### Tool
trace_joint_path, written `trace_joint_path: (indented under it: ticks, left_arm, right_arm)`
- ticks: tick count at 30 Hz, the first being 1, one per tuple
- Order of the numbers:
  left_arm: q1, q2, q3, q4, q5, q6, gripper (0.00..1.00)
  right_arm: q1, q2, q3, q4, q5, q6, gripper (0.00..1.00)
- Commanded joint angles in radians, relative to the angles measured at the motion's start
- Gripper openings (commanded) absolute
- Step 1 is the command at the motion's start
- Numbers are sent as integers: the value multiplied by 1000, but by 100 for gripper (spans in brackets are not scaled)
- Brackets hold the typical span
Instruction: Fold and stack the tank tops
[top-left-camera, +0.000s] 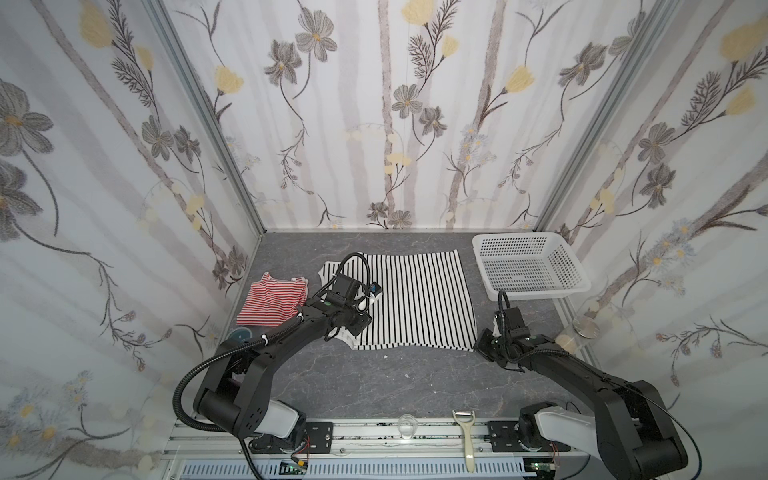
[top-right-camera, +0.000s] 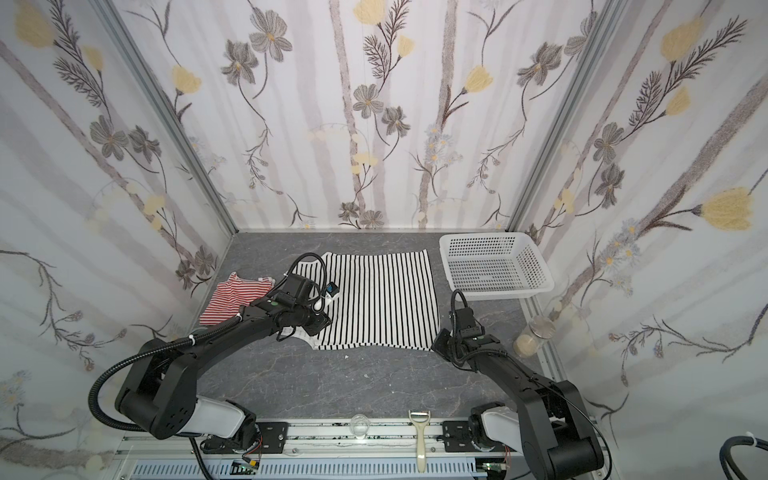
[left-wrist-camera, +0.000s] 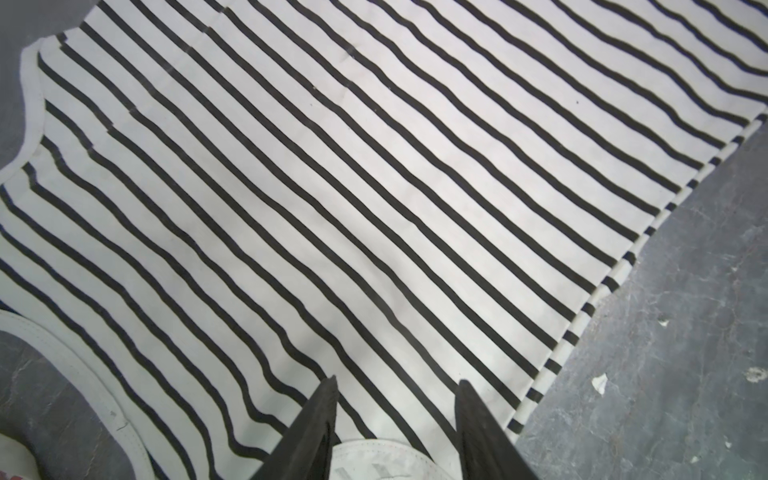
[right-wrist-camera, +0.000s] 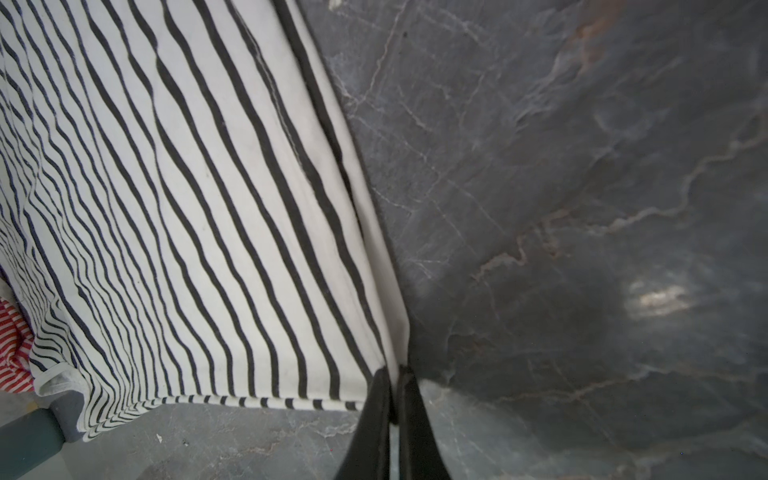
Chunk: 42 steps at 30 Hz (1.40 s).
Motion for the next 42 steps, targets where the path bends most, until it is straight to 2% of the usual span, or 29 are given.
trace_joint_path:
  ticks: [1,11,19,31,34,38,42]
  left_arm:
    - [-15,-26,-28,12,-13,45,48]
    - [-107,-44,-109,-18,-46,103,49]
    - [-109,-69,-158,-33,-110,146,48]
    - [-107,-61,-201,-39,-84,155,47]
    - [-105,-41,-203,-38,-84,161,37]
    - [-103,-29,-205,-39,-86,163,10]
    - [-103,-40,-211,-39,-84,167,2]
  right_arm:
    - [0,-24,16,-6,4,3,0]
    - [20,-92,80,-73,12,-3,0]
    - [20,-83,118,-98,13,-28,0]
    - [20,-64,119,-80,5,-34,0]
    - [20,-67,120,-81,5,-34,0]
    - [19,-76,120,-88,4,-34,0]
    - [19,-94,118,-105,5,-35,0]
